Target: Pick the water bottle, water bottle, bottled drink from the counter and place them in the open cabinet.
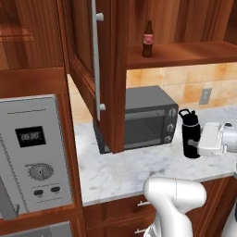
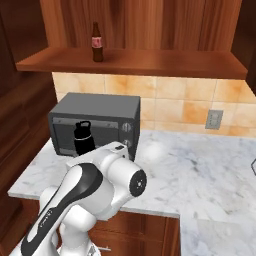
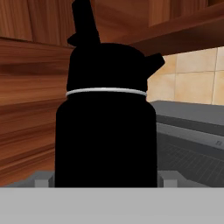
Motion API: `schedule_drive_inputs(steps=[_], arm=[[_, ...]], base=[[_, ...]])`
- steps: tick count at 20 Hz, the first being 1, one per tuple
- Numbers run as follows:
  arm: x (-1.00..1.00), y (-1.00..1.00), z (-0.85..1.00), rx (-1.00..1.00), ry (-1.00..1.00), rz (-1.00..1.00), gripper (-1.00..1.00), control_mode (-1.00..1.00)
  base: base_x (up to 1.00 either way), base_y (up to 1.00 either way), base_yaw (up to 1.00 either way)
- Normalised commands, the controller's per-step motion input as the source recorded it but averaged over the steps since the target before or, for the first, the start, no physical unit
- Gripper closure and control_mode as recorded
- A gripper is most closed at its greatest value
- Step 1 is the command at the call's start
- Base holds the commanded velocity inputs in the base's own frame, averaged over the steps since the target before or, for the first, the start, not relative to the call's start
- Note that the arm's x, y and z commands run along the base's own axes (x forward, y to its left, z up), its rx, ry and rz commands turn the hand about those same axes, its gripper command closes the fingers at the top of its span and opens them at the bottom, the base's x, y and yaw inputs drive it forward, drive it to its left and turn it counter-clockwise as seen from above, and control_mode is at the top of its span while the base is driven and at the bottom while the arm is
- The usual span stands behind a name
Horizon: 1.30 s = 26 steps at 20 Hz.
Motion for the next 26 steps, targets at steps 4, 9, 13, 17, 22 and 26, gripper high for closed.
schedule_drive_inputs(steps=[4, 9, 13, 17, 22, 26], arm=[[0.0, 0.0, 0.0, 0.0, 0.0, 0.0, 1.0, 1.0], [0.0, 0.0, 0.0, 0.0, 0.0, 0.0, 1.0, 1.0], [0.0, 0.0, 0.0, 0.0, 0.0, 0.0, 1.0, 1.0], [0.0, 0.0, 0.0, 0.0, 0.0, 0.0, 1.0, 1.0], [0.0, 0.0, 0.0, 0.0, 0.0, 0.0, 1.0, 1.0], [0.0, 0.0, 0.09, 0.0, 0.0, 0.0, 1.0, -1.0]], base=[[0.34, -0.14, 0.02], [0.17, -0.03, 0.0], [0.0, 0.0, 0.0], [0.0, 0.0, 0.0], [0.0, 0.0, 0.0], [0.0, 0.0, 0.0]])
